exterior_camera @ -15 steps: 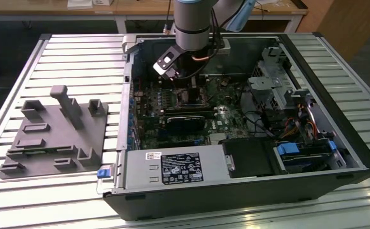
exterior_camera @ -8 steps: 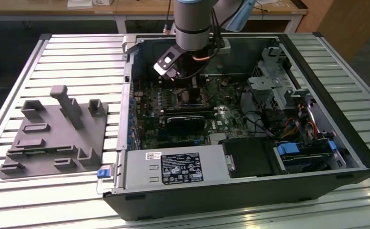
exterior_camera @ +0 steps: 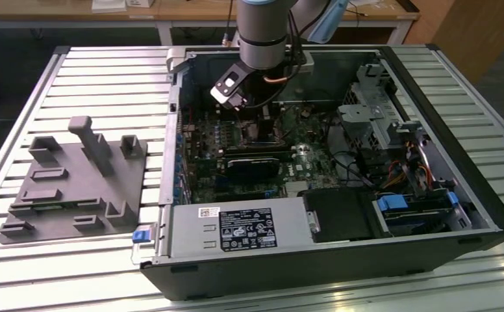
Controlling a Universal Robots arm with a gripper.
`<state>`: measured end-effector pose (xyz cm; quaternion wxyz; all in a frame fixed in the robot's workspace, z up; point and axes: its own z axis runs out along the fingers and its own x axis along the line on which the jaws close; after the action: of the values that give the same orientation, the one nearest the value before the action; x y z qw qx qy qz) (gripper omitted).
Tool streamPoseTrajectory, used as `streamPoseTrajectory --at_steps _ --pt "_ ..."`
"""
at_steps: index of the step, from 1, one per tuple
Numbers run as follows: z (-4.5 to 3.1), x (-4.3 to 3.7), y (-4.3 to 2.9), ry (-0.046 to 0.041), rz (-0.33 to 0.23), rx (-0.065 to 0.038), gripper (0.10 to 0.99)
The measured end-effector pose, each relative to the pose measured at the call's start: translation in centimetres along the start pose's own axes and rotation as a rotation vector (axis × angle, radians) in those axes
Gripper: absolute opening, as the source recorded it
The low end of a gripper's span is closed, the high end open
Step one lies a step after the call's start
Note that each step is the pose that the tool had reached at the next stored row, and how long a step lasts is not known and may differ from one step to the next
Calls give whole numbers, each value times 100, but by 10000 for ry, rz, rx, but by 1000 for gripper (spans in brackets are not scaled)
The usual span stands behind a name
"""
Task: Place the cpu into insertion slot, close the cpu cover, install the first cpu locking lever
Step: 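Place the cpu into insertion slot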
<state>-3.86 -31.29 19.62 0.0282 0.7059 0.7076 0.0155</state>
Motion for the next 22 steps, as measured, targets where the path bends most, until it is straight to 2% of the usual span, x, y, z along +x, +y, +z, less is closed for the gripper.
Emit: streamPoseTrajectory --at_steps 16,18,19,22 --pt "12 1 8 2 13 -4 525" --pt "15 2 9 7 13 -6 533" --pt "13 1 8 2 13 -4 600" --pt "12 0 8 -3 12 0 600"
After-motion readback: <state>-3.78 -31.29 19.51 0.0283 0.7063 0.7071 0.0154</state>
